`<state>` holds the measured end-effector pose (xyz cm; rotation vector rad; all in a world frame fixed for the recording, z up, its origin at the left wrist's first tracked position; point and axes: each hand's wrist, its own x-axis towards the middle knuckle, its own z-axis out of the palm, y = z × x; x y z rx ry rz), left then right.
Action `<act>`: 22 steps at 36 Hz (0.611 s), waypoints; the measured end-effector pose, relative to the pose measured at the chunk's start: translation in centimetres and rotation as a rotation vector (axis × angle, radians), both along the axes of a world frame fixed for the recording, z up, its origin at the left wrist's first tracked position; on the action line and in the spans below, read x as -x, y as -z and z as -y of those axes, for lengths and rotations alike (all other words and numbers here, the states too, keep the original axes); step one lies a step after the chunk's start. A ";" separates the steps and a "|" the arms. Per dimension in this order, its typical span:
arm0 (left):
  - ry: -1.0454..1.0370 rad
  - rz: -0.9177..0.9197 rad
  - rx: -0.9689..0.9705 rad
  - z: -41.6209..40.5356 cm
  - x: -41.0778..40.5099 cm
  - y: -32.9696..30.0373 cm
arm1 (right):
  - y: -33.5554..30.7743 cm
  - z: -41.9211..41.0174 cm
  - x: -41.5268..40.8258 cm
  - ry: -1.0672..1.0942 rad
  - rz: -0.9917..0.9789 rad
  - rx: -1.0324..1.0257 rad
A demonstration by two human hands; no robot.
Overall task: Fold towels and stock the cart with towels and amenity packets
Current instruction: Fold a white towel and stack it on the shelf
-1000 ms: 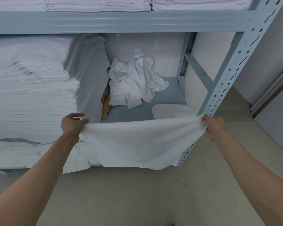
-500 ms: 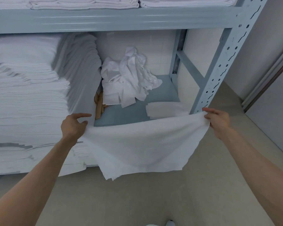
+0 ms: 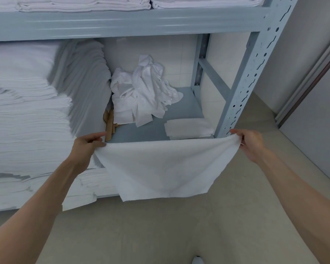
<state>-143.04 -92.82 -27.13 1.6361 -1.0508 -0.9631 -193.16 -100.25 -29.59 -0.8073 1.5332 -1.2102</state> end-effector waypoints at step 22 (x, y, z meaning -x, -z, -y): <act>0.127 0.657 -0.070 -0.3 -0.1 -0.8 | 0.8 -0.2 -0.3 -0.337 -0.939 0.131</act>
